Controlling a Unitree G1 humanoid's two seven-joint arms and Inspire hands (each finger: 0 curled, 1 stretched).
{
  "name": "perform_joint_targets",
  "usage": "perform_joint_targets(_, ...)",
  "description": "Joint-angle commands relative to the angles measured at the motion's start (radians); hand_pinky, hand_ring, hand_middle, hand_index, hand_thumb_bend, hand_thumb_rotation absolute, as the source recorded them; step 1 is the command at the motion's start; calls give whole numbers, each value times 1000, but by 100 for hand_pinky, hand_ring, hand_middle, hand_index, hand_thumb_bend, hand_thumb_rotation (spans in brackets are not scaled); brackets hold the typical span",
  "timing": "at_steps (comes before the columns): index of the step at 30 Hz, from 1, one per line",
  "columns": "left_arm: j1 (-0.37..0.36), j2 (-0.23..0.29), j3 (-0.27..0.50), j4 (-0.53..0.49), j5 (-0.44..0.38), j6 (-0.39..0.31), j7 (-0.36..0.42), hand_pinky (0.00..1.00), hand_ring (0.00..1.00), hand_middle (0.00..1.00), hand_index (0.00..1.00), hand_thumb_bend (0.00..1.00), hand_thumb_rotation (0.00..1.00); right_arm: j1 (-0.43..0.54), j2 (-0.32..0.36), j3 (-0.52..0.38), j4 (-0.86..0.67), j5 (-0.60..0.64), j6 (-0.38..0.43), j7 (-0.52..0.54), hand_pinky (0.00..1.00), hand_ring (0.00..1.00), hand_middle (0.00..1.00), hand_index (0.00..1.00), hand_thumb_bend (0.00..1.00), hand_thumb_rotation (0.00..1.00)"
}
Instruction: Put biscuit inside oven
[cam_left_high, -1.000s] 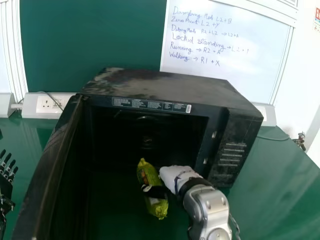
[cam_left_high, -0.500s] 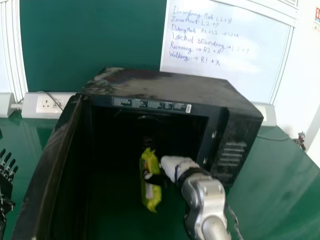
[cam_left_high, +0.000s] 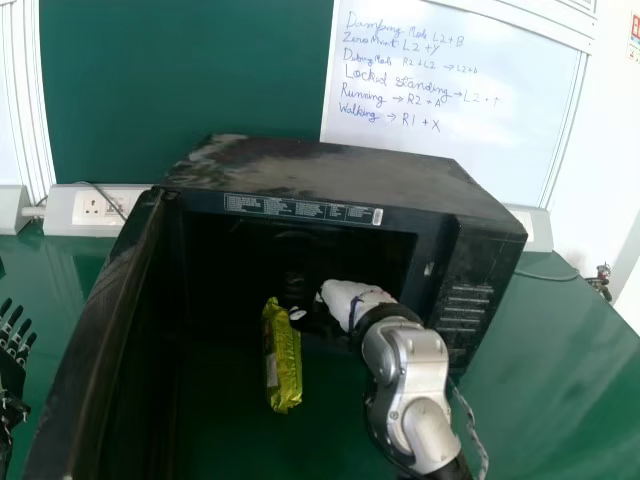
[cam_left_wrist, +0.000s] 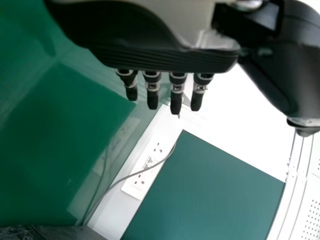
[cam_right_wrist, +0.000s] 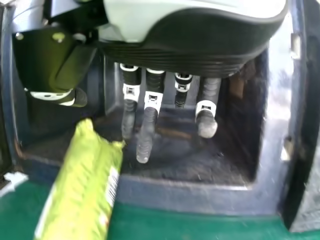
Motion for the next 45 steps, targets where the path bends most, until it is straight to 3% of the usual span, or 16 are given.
perform_joint_targets(1, 0, -4, -9, -7, 1, 4, 1, 72, 76, 78, 76, 72, 13, -32, -12, -6, 13, 20, 11, -23, 7, 15, 47, 75, 57, 0)
perform_joint_targets(12, 1, -6, -12, -7, 3, -1, -2, 71, 75, 78, 77, 72, 13, 3, -36, 41, -56, -4, 55, 32, 11, 19, 47, 71, 57, 0)
perform_joint_targets(14, -1, -6, -11, -7, 1, 2, 1, 71, 75, 78, 77, 72, 12, 18, -42, 48, -94, -10, 60, 75, 12, 21, 37, 73, 75, 26)
perform_joint_targets(16, -1, -5, -12, -9, 2, 4, 3, 70, 75, 78, 77, 72, 13, 36, -52, 50, -138, -9, 54, 111, 13, 22, 35, 73, 83, 40)
perform_joint_targets(21, 0, -4, -18, -5, 12, -6, -6, 71, 76, 78, 77, 73, 14, 70, -83, 54, -233, 1, 19, 198, 20, 29, 42, 73, 93, 62)
perform_joint_targets(25, -9, -7, -16, 2, 5, -4, -4, 71, 75, 78, 76, 74, 13, 81, -97, 64, -267, -18, -4, 262, 18, 26, 38, 69, 100, 73)
perform_joint_targets(33, -8, -8, -22, -7, 9, 1, 4, 71, 75, 78, 75, 73, 13, 127, -76, 83, -307, -66, -23, 309, 15, 22, 34, 64, 100, 80)
perform_joint_targets(45, 4, -12, -24, -28, 10, 4, 7, 70, 75, 78, 76, 72, 13, 162, -8, 104, -269, -162, -32, 280, 10, 17, 27, 60, 100, 90)
